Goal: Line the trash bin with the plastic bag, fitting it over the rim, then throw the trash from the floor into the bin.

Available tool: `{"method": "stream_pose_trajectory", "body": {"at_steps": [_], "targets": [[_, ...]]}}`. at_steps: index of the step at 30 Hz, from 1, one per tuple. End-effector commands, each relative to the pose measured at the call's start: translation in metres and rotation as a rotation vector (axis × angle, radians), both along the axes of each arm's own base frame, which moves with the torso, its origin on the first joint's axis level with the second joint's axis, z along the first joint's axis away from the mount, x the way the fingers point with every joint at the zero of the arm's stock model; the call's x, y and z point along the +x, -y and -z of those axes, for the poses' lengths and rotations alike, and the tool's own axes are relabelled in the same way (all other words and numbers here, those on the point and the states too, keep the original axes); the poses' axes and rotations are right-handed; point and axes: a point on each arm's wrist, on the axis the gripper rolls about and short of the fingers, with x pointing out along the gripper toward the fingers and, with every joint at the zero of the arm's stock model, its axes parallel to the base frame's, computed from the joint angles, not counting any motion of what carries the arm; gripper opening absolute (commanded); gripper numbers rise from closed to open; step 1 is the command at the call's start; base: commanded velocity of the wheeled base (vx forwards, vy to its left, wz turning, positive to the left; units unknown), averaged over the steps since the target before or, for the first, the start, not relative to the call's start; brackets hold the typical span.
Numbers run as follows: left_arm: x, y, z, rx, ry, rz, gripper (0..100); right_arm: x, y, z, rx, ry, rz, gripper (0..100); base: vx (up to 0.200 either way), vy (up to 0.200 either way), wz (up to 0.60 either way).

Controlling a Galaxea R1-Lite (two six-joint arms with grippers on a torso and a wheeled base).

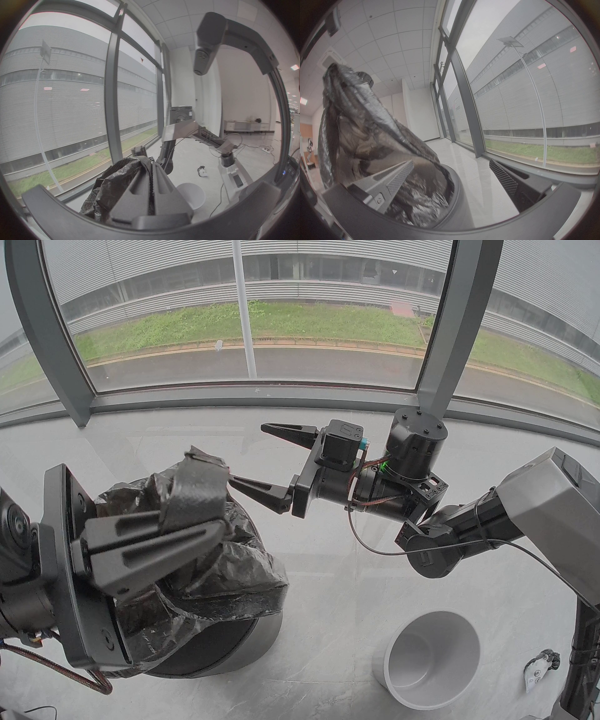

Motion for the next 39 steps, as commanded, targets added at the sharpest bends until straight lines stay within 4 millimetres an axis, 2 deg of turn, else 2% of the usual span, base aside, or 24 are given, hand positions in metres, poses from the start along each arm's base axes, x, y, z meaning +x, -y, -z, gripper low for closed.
{"method": "stream_pose_trajectory", "body": {"at_steps": [1, 6, 12, 16, 21, 23, 25, 27, 33, 39], "targets": [[0.001, 0.005, 0.001, 0.018, 0.012, 0.041, 0, -0.012, 0.004, -0.008, 0.013, -0.051, -0.032, 100, 0.0, 0.0, 0.0], [-0.008, -0.004, -0.004, -0.004, 0.035, 0.048, 0, -0.021, 0.008, -0.005, -0.003, -0.098, -0.069, 100, 0.0, 0.0, 0.0], [-0.011, -0.005, -0.004, -0.001, 0.036, 0.083, 0, -0.038, 0.009, 0.004, -0.048, -0.137, -0.139, 100, 0.0, 0.0, 0.0], [-0.01, -0.005, 0.003, 0.015, 0.024, 0.1, 0, -0.041, 0.005, 0.015, -0.07, -0.16, -0.148, 100, 0.0, 0.0, 0.0], [-0.01, -0.008, 0.008, 0.023, 0.014, 0.082, 0, -0.049, 0.012, 0.019, -0.094, -0.193, -0.157, 100, 0.0, 0.0, 0.0], [-0.009, -0.008, 0.009, 0.025, 0.014, 0.082, 0, -0.053, 0.015, 0.026, -0.116, -0.221, -0.165, 100, 0.0, 0.0, 0.0], [-0.009, -0.008, 0.009, 0.025, 0.014, 0.082, 0, -0.053, 0.015, 0.026, -0.116, -0.221, -0.165, 100, 0.0, 0.0, 0.0], [-0.009, -0.007, 0.007, 0.023, 0.018, 0.096, 0, -0.052, 0.009, 0.045, -0.15, -0.246, -0.176, 100, 0.0, 0.0, 0.0], [-0.009, -0.008, 0.006, 0.019, 0.024, 0.097, 0, -0.04, -0.007, 0.065, -0.166, -0.238, -0.182, 100, 0.0, 0.0, 0.0], [-0.009, -0.008, 0.003, 0.012, 0.032, 0.089, 0, -0.033, -0.008, 0.081, -0.19, -0.25, -0.171, 100, 0.0, 0.0, 0.0]]}}
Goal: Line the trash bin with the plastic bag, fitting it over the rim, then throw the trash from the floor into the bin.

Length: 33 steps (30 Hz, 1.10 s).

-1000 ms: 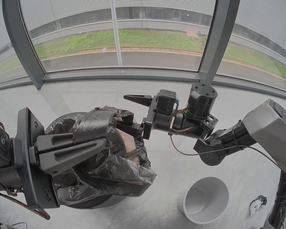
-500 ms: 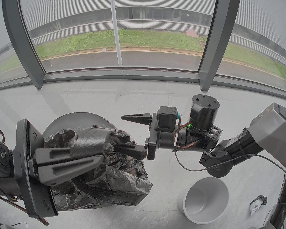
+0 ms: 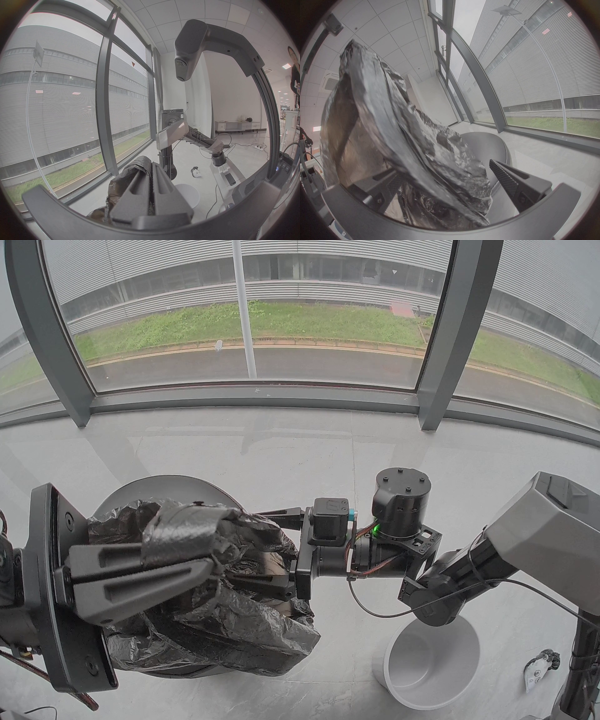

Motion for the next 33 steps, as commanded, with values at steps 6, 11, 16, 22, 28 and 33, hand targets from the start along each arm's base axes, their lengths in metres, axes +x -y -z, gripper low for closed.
{"method": "stream_pose_trajectory", "body": {"at_steps": [6, 11, 16, 22, 28, 33], "targets": [[0.0, -0.001, -0.003, -0.011, 0.01, -0.01, 0, 0.008, -0.001, 0.015, -0.02, -0.003, 0.018, 100, 0.0, 0.0, 0.0], [0.0, -0.002, -0.004, -0.015, 0.014, -0.017, 0, 0.009, 0.006, 0.002, 0.001, 0.02, 0.03, 0, 0.0, 0.0, 0.0], [0.004, -0.01, -0.004, -0.019, 0.013, -0.078, 0, -0.007, 0.036, -0.024, 0.014, 0.023, 0.061, 0, 0.0, 0.0, 0.0], [0.009, -0.015, -0.003, -0.017, 0.01, -0.125, 0, -0.038, 0.068, -0.052, 0.045, -0.053, 0.074, 0, 0.0, 0.0, 0.0], [0.027, -0.016, -0.009, -0.013, 0.007, -0.186, 0, -0.04, 0.093, -0.064, 0.063, -0.047, 0.129, 0, 0.0, 0.0, 0.0], [0.04, -0.007, -0.015, -0.014, 0.004, -0.185, 0, -0.027, 0.117, -0.065, 0.066, -0.046, 0.207, 0, 0.0, 0.0, 0.0]]}}
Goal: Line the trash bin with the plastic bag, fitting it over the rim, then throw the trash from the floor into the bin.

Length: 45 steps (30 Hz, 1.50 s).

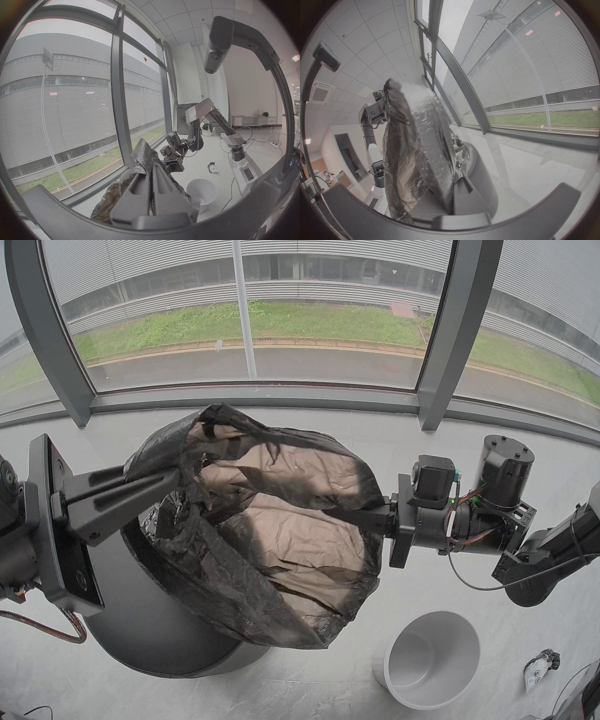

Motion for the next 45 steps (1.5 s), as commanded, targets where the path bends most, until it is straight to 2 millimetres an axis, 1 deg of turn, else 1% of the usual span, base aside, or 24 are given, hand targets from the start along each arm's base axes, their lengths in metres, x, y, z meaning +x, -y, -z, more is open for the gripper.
{"method": "stream_pose_trajectory", "body": {"at_steps": [1, 2, 3, 4, 5, 9, 11, 13, 14, 17, 18, 21, 23, 24, 25, 28, 32, 36, 38, 39, 40, 41, 43, 45], "targets": [[0.016, 0.009, -0.001, 0.012, -0.02, -0.008, 0, 0.003, 0.024, -0.012, 0.017, 0.026, 0.064, 0, 0.0, 0.0, 0.0], [0.02, 0.011, 0.0, 0.016, -0.033, -0.007, 0, 0.007, 0.034, -0.012, 0.016, 0.028, 0.084, 0, 0.0, 0.0, 0.0], [0.02, 0.011, 0.0, 0.016, -0.033, -0.007, 0, 0.007, 0.034, -0.012, 0.016, 0.028, 0.084, 0, 0.0, 0.0, 0.0], [0.024, 0.014, 0.0, 0.017, -0.048, -0.007, 0, 0.01, 0.043, -0.015, 0.019, 0.036, 0.1, 0, 0.0, 0.0, 0.0], [0.026, 0.015, 0.0, 0.016, -0.056, -0.006, 0, 0.01, 0.048, -0.018, 0.023, 0.043, 0.107, 0, 0.0, 0.0, 0.0], [0.037, 0.023, -0.006, 0.0, -0.07, -0.004, 0, 0.003, 0.064, -0.03, 0.041, 0.053, 0.117, 0, 0.0, 0.0, 0.0], [0.042, 0.025, -0.009, -0.006, -0.069, -0.002, 0, -0.001, 0.066, -0.035, 0.053, 0.047, 0.117, 0, 0.0, 0.0, 0.0], [0.053, 0.032, -0.02, -0.026, -0.068, 0.024, 0, -0.016, 0.071, -0.053, 0.096, 0.022, 0.109, 0, 0.0, 0.0, 0.0], [0.057, 0.031, -0.022, -0.033, -0.072, 0.022, 0, -0.022, 0.073, -0.06, 0.106, 0.012, 0.105, 0, 0.0, 0.0, 0.0], [0.064, 0.029, -0.026, -0.052, -0.093, 0.022, 0, -0.039, 0.08, -0.072, 0.102, -0.014, 0.105, 0, 0.0, 0.0, 0.0], [0.064, 0.029, -0.026, -0.052, -0.093, 0.022, 0, -0.039, 0.08, -0.072, 0.102, -0.014, 0.105, 0, 0.0, 0.0, 0.0], [0.064, 0.028, -0.019, -0.064, -0.152, 0.021, 0, -0.063, 0.085, -0.088, 0.091, -0.038, 0.092, 0, 0.0, 0.0, 0.0], [0.064, 0.027, -0.017, -0.062, -0.165, 0.019, 0, -0.067, 0.085, -0.09, 0.086, -0.043, 0.087, 0, 0.0, 0.0, 0.0], [0.065, 0.024, -0.007, -0.056, -0.212, 0.007, 0, -0.077, 0.088, -0.096, 0.075, -0.061, 0.081, 0, 0.0, 0.0, 0.0], [0.066, 0.021, -0.001, -0.054, -0.239, -0.008, 0, -0.081, 0.09, -0.097, 0.066, -0.076, 0.085, 0, 0.0, 0.0, 0.0], [0.071, 0.014, 0.011, -0.059, -0.31, -0.042, 0, -0.083, 0.096, -0.096, 0.025, -0.092, 0.122, 0, 0.0, 0.0, 0.0], [0.075, 0.015, 0.019, -0.079, -0.407, -0.008, 0, -0.071, 0.107, -0.098, -0.075, -0.001, 0.247, 0, 0.0, 0.0, 0.0], [0.088, 0.022, 0.025, -0.087, -0.401, 0.021, 0, -0.069, 0.106, -0.112, -0.169, -0.042, 0.392, 0, 0.0, 0.0, 0.0], [0.094, 0.025, 0.029, -0.099, -0.385, 0.024, 0, -0.073, 0.1, -0.123, -0.212, -0.056, 0.433, 0, 0.0, 0.0, 0.0], [0.094, 0.025, 0.029, -0.099, -0.385, 0.024, 0, -0.073, 0.1, -0.123, -0.212, -0.056, 0.433, 0, 0.0, 0.0, 0.0], [0.099, 0.028, 0.031, -0.109, -0.381, 0.028, 0, -0.079, 0.093, -0.133, -0.242, -0.073, 0.461, 0, 0.0, 0.0, 0.0], [0.101, 0.028, 0.031, -0.12, -0.386, 0.028, 0, -0.082, 0.09, -0.137, -0.263, -0.083, 0.478, 0, 0.0, 0.0, 0.0], [0.101, 0.03, 0.03, -0.14, -0.407, 0.04, 0, -0.087, 0.081, -0.139, -0.28, -0.087, 0.483, 0, 0.0, 0.0, 0.0], [0.1, 0.031, 0.029, -0.155, -0.43, 0.065, 0, -0.089, 0.079, -0.139, -0.283, -0.084, 0.477, 0, 0.0, 0.0, 0.0]]}}
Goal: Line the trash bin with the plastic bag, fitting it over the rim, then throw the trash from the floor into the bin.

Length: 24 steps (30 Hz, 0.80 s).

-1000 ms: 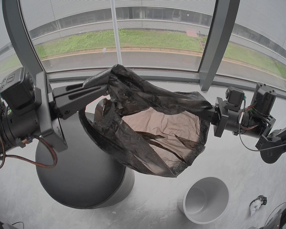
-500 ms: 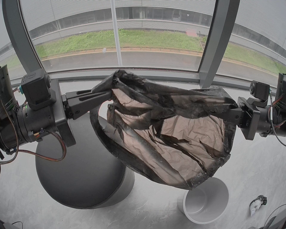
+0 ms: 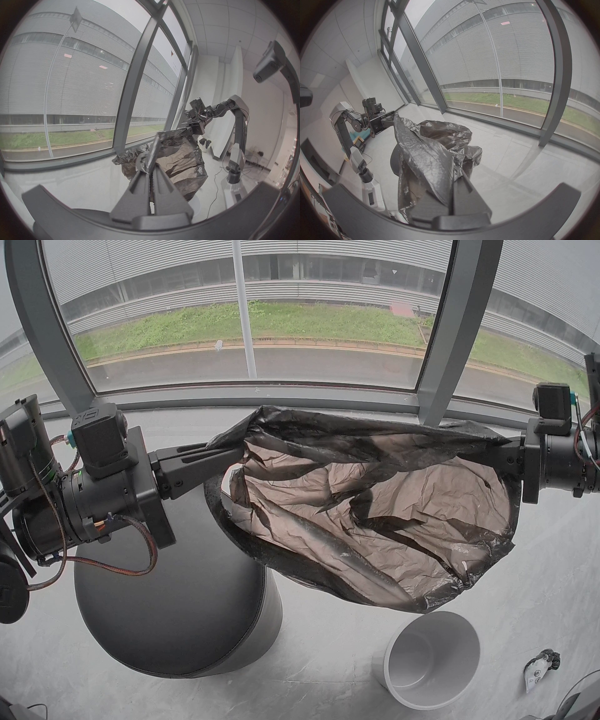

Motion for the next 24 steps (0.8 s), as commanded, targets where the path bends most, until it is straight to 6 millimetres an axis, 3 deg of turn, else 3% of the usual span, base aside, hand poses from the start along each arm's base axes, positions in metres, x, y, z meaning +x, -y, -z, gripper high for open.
{"method": "stream_pose_trajectory", "body": {"at_steps": [1, 6, 16, 24], "targets": [[0.013, 0.008, 0.013, -0.03, -0.081, 0.048, 0, -0.012, -0.017, -0.024, -0.024, 0.053, -0.025, 0, 0.0, 0.0, 0.0], [0.011, 0.009, 0.019, -0.035, -0.091, 0.176, 0, -0.014, -0.016, -0.017, -0.034, 0.03, -0.027, 0, 0.0, -0.2, 0.0], [0.01, 0.009, 0.027, -0.025, -0.106, 0.204, 0, -0.017, -0.015, 0.011, -0.062, -0.056, -0.059, 0, 0.0, -0.2, 0.0], [0.006, 0.008, 0.035, -0.014, -0.131, 0.212, 0, -0.016, -0.014, 0.015, -0.058, -0.073, -0.084, 0, 0.0, -0.2, 0.0]]}}
